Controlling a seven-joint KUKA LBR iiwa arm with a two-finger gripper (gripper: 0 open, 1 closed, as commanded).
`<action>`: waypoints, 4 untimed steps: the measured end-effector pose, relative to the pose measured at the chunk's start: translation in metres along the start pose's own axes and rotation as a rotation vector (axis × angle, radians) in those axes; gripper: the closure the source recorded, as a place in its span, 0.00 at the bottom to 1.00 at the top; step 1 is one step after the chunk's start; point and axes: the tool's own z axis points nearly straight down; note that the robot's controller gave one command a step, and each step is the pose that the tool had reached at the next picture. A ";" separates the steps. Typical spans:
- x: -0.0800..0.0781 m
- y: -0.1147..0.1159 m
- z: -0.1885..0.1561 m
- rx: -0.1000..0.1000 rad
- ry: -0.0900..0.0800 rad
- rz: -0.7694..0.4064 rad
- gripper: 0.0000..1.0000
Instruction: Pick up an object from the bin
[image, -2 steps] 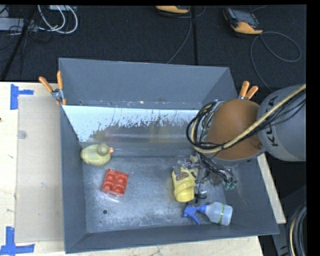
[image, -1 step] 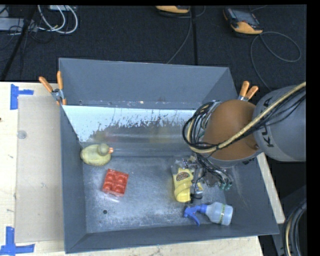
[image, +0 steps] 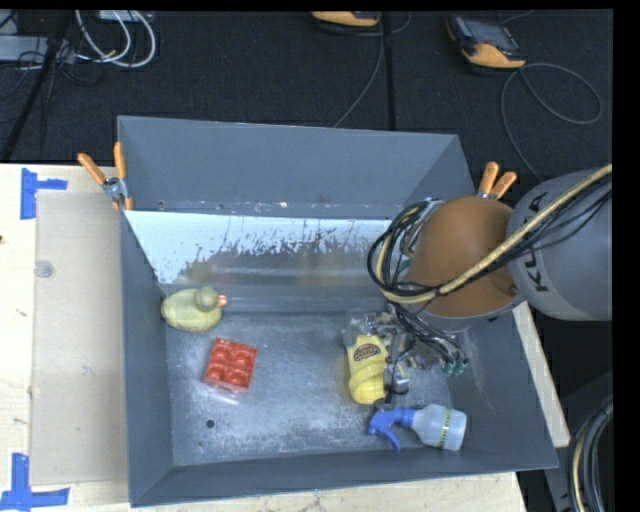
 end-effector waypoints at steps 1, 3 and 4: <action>-0.005 -0.028 0.012 -0.005 0.001 -0.097 1.00; 0.000 -0.021 -0.144 -0.005 -0.003 -0.101 1.00; 0.000 -0.021 -0.143 -0.006 -0.001 -0.101 1.00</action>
Offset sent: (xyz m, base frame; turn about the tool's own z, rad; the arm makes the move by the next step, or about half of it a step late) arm 0.0000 0.0000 0.0000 0.0000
